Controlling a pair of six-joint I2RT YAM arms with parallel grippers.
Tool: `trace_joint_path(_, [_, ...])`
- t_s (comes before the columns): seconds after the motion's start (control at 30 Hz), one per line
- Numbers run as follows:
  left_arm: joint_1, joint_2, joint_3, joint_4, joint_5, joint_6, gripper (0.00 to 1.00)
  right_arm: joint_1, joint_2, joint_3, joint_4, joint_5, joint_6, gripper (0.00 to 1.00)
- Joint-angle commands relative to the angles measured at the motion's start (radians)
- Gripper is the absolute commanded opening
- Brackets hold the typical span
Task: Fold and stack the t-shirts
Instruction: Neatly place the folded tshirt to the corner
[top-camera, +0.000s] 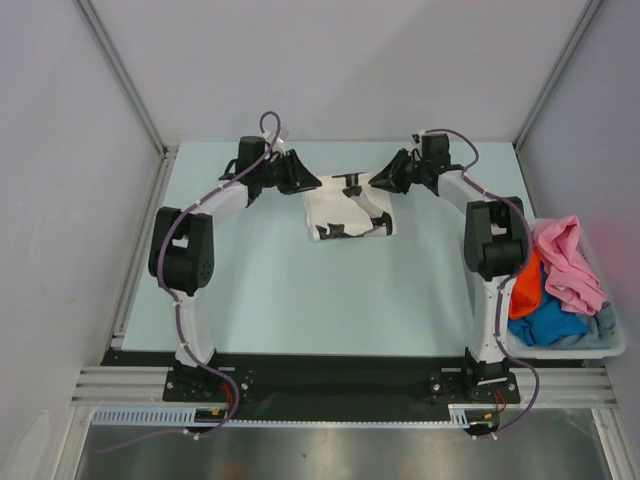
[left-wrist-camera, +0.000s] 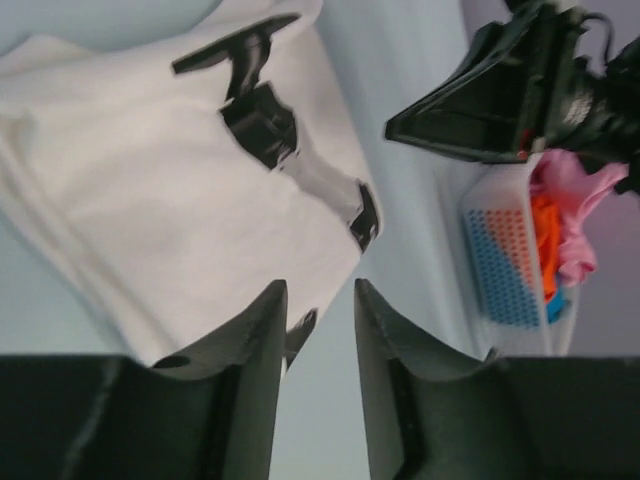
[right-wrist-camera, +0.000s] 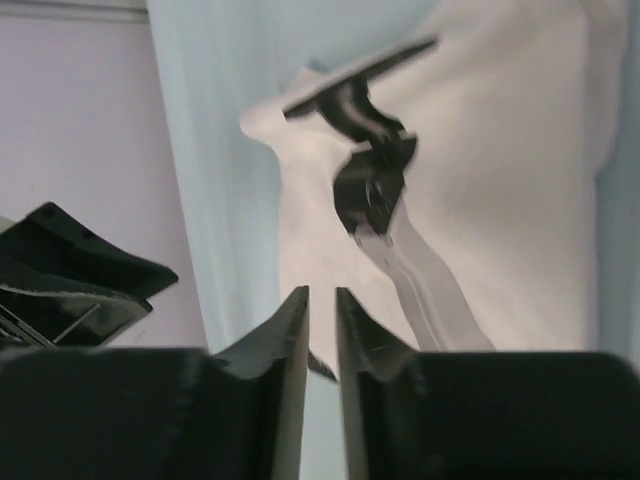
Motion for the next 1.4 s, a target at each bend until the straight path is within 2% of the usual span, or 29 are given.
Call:
trace_joint_path(0.0, [-0.019,0.093,0.045,0.262,0.079,-0.163,0.36,0.047,0.114,0.110,0.207,-0.049,0.148,0.18])
trace_joint_path(0.1, [-0.025,0.163,0.054,0.422,0.084,-0.261,0.31,0.078,0.171,0.170,0.261,-0.043,0.206,0.06])
trace_joint_path(0.17, [-0.026,0.227,0.078,0.470,0.087,-0.301,0.29,0.092,0.222,0.207,0.274,-0.040,0.225,0.01])
trace_joint_path(0.4, [-0.039,0.387,0.164,0.671,0.079,-0.482,0.25,0.109,0.332,0.245,0.400,-0.013,0.288,0.00])
trace_joint_path(0.47, [-0.039,0.412,0.183,0.683,0.061,-0.501,0.25,0.109,0.369,0.279,0.402,-0.003,0.301,0.00])
trace_joint_path(0.77, [-0.013,0.532,0.306,0.532,-0.030,-0.577,0.23,0.086,0.441,0.347,0.413,0.078,0.369,0.00])
trace_joint_path(0.9, [-0.006,0.565,0.379,0.389,-0.038,-0.536,0.22,0.067,0.481,0.405,0.353,0.128,0.392,0.00])
trace_joint_path(1.0, [0.003,0.567,0.381,0.371,-0.041,-0.522,0.22,0.057,0.509,0.448,0.324,0.159,0.409,0.00])
trace_joint_path(1.27, [0.033,0.576,0.505,0.216,-0.035,-0.419,0.31,0.024,0.587,0.548,0.265,0.193,0.443,0.00])
trace_joint_path(1.37, [0.033,0.567,0.594,0.102,-0.030,-0.350,0.34,0.004,0.592,0.574,0.242,0.187,0.446,0.00])
